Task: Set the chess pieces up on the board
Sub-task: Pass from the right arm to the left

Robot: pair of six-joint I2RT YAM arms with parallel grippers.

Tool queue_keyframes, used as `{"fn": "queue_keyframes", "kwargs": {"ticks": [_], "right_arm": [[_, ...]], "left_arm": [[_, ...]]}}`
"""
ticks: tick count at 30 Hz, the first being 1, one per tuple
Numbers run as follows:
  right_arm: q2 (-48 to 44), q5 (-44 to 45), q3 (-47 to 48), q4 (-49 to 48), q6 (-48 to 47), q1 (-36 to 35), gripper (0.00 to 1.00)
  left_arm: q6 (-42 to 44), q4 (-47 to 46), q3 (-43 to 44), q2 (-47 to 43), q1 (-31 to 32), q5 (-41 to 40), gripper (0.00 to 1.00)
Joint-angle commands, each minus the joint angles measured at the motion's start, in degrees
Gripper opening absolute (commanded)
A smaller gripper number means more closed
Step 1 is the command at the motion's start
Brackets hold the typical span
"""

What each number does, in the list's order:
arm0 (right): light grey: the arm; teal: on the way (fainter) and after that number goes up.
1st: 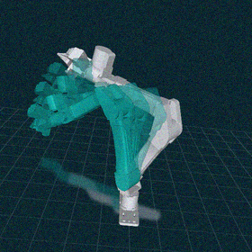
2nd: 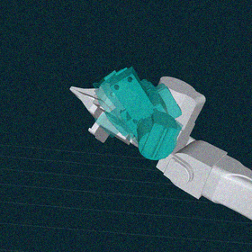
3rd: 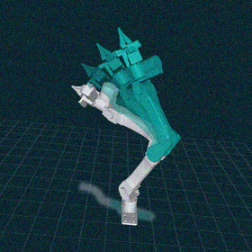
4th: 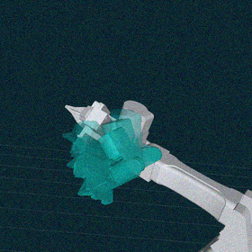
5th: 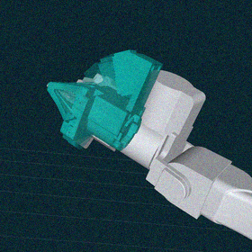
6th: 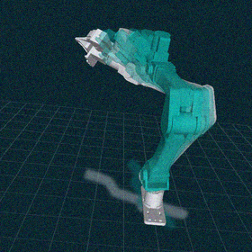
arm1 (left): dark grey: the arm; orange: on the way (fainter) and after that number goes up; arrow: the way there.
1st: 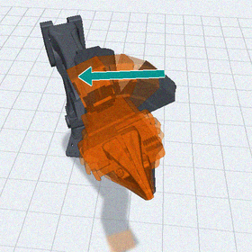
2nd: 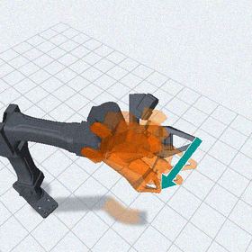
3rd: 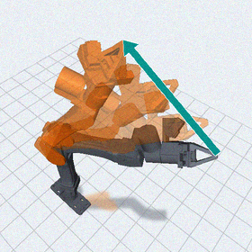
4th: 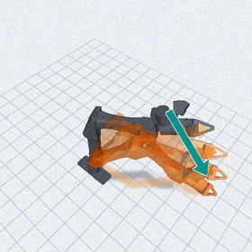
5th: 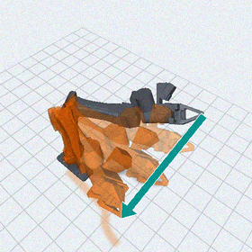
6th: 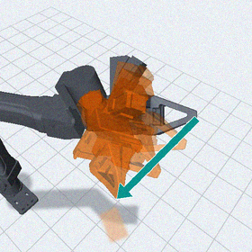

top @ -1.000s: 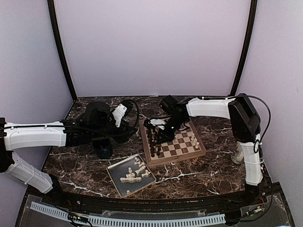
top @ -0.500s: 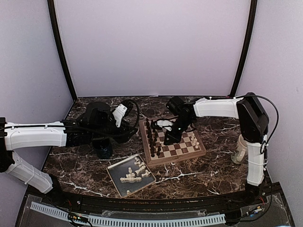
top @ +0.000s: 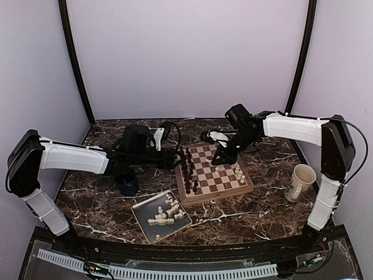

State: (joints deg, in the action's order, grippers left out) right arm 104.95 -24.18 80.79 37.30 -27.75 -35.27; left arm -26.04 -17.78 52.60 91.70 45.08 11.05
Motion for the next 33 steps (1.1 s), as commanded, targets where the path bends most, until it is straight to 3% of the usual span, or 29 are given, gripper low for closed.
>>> {"fn": "queue_keyframes", "kwargs": {"ticks": [1,17,33], "right_arm": [[-3.3,-3.3,-1.0,-2.2,1.2,0.1,0.08],[-7.2,-6.0,-2.6,-3.9,2.9,0.6,0.08],[-7.9,-5.9,-2.7,-5.3,4.4,1.2,0.08]], "left_arm": [[-14.5,-13.1,4.5,4.8,-0.9,9.4,0.52],[-28.8,-23.1,13.6,18.9,-1.1,17.6,0.44],[-31.5,-25.0,15.9,22.5,-0.7,20.6,0.35]]}}
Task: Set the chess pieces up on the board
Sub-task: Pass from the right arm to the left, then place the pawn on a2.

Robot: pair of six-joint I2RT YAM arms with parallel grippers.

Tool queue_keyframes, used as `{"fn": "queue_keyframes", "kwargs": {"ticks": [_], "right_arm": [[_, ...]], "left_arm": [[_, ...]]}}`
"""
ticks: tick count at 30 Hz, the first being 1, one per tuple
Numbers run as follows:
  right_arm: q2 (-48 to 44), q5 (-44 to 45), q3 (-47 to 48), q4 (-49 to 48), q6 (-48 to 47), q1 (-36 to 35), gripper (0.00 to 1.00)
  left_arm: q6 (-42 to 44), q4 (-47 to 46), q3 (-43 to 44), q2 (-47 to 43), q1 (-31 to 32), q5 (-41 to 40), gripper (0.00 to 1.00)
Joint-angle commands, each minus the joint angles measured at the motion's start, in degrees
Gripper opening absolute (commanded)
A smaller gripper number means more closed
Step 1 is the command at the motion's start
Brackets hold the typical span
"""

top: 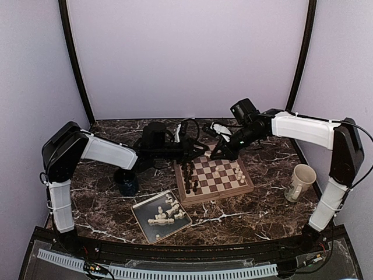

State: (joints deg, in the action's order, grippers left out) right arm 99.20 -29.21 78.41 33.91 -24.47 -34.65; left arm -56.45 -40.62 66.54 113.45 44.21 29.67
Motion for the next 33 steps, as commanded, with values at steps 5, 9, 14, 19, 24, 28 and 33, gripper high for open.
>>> {"fn": "queue_keyframes", "kwargs": {"ticks": [5,9,14,19,24,28,33], "right_arm": [[-2.1,-0.9,-0.3,-2.2,1.4,0.7,0.09],[-1.9,-0.8,-0.4,-2.1,1.4,0.8,0.09],[-2.5,0.6,-1.0,-1.4,1.4,1.2,0.20],[-7.0,-0.2,-5.8,0.6,0.1,6.6,0.32],[-12.6,-5.4,-10.4,0.6,1.6,20.2,0.34],[-16.0,-8.9,-14.4,-3.8,4.8,27.3,0.36],[-17.2,-7.0,-15.4,-5.2,4.9,27.8,0.37]], "left_arm": [[-1.6,-2.6,3.1,1.8,0.5,2.6,0.29],[-1.7,-3.6,3.3,2.2,0.6,2.7,0.19],[-0.7,-3.6,4.3,2.6,0.8,2.8,0.10],[9.1,5.9,9.0,2.5,1.6,3.4,0.07],[29.4,26.8,19.8,3.4,5.0,-0.1,0.07],[43.3,40.5,29.6,6.3,8.1,-4.0,0.07],[55.5,53.1,38.5,10.7,11.4,-8.7,0.07]]}}
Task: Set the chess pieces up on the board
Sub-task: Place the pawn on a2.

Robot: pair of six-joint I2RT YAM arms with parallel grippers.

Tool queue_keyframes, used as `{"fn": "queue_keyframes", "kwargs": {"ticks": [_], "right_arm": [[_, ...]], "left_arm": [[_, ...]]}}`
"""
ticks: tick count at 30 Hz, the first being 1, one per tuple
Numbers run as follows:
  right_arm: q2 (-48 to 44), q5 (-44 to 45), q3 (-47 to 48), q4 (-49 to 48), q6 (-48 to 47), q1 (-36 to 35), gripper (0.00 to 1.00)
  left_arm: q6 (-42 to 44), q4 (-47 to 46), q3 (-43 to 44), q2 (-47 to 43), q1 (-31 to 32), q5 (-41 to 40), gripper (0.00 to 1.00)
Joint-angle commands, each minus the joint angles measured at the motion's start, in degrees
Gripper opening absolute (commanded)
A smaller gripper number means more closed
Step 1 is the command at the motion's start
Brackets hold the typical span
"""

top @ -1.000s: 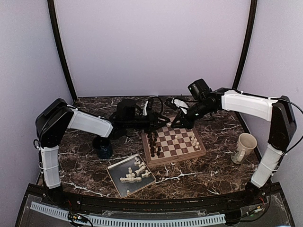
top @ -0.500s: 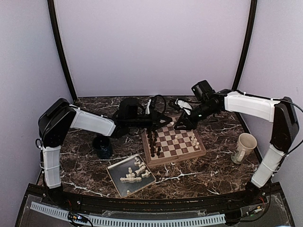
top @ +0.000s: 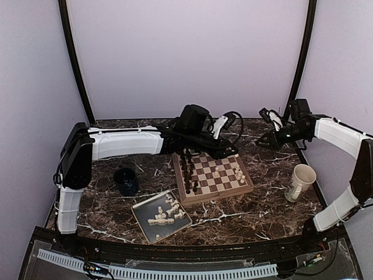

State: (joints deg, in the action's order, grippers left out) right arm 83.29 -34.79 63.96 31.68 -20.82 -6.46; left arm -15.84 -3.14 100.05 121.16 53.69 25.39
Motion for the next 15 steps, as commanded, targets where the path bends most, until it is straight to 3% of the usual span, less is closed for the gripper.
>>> {"fn": "queue_keyframes", "kwargs": {"ticks": [1,7,15], "right_arm": [[-1.3,-0.9,-0.9,-3.2,1.4,-0.4,0.37],[-1.3,-0.2,-1.0,-3.9,1.4,-0.4,0.37],[-1.0,-0.9,-1.3,-3.7,1.0,-0.4,0.37]], "left_arm": [[16.5,17.3,6.6,3.9,2.4,-4.8,0.07],[23.0,23.8,13.7,9.1,5.0,-7.5,0.07],[24.3,25.8,19.7,15.0,7.4,-11.0,0.07]]}}
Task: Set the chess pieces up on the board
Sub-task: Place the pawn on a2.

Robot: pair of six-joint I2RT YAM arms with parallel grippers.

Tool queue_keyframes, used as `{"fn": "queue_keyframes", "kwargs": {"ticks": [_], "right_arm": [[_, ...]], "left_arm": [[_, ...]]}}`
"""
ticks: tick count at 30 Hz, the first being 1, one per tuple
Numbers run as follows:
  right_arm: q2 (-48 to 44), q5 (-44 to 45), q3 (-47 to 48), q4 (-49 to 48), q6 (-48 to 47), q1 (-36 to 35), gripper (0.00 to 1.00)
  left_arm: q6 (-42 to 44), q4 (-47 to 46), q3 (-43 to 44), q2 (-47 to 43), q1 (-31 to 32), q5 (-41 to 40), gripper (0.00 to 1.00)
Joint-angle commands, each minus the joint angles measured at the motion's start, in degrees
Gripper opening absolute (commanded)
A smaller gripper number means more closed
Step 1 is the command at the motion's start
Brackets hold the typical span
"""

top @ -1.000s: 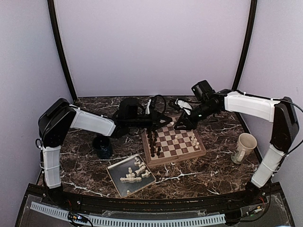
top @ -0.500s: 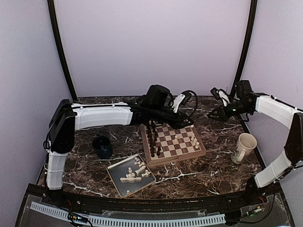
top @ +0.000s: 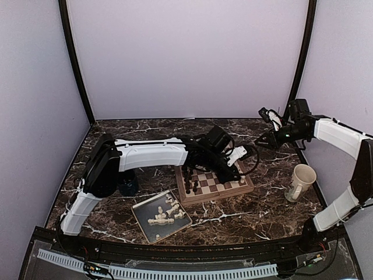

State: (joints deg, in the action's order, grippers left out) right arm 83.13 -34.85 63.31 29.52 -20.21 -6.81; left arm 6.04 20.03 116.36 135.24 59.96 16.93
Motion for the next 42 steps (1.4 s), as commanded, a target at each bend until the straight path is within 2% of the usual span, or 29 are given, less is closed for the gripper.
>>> {"fn": "queue_keyframes", "kwargs": {"ticks": [1,8,20,22,28,31,34,42], "right_arm": [[-0.8,-0.9,-0.6,-1.5,0.3,0.0,0.37],[-1.0,-1.2,-1.1,-1.5,-0.1,0.0,0.37],[-0.3,-1.8,-0.8,-1.0,-0.6,0.0,0.38],[-0.3,-1.8,-0.7,-0.8,-0.6,0.0,0.38],[-0.3,-1.7,1.0,0.6,-1.2,0.0,0.39],[0.2,-2.4,2.3,1.9,-1.6,0.0,0.41],[1.6,-3.0,5.4,3.7,-1.7,-0.3,0.41],[8.6,1.7,14.7,10.2,-6.0,-9.0,0.41]], "left_arm": [[2.5,2.7,4.1,1.6,1.2,-2.9,0.07],[2.2,4.2,7.8,4.9,1.4,-4.8,0.07],[2.9,5.8,8.3,6.6,1.5,-6.3,0.08],[2.9,5.8,8.3,6.5,1.6,-6.0,0.11],[2.6,6.0,9.1,5.5,1.6,-6.1,0.29],[2.3,6.4,8.8,2.8,1.6,-6.7,0.36],[2.6,7.6,7.0,-1.8,1.6,-7.9,0.40],[5.5,3.9,-13.2,-22.7,-0.7,-10.5,0.42]]}}
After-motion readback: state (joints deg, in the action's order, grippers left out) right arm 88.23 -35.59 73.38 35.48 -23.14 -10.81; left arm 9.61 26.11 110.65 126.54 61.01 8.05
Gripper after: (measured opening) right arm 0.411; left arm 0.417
